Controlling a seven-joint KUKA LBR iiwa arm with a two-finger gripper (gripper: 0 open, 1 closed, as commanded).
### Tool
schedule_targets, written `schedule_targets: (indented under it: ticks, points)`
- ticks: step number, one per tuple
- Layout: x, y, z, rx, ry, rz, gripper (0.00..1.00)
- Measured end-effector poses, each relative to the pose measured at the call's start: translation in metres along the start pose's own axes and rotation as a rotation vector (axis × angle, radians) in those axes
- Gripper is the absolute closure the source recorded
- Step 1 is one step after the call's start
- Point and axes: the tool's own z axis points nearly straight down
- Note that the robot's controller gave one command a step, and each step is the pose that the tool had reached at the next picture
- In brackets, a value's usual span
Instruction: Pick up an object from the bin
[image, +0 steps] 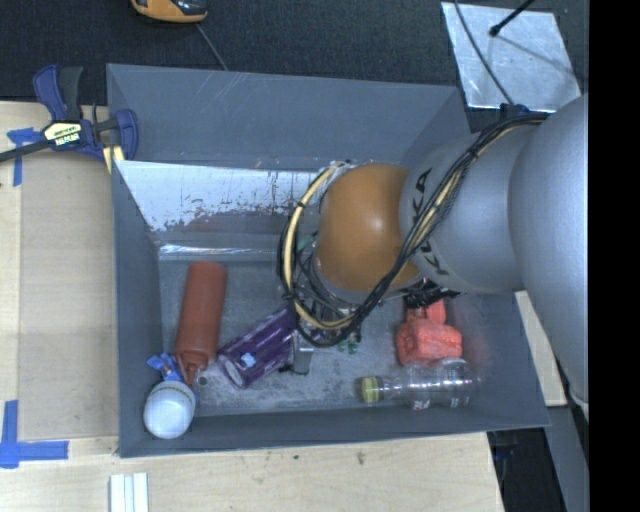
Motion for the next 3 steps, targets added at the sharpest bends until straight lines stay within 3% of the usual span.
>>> schedule_targets:
  ticks: [1, 2, 3]
  points:
    - [0.032, 0.010, 0.030, -0.001, 0.000, -0.002, 1.00]
    - [0.032, 0.010, 0.030, -0.001, 0.000, -0.002, 1.00]
    - [0.031, 0.032, -0.152, -0.003, -0.007, -0.050, 1.00]
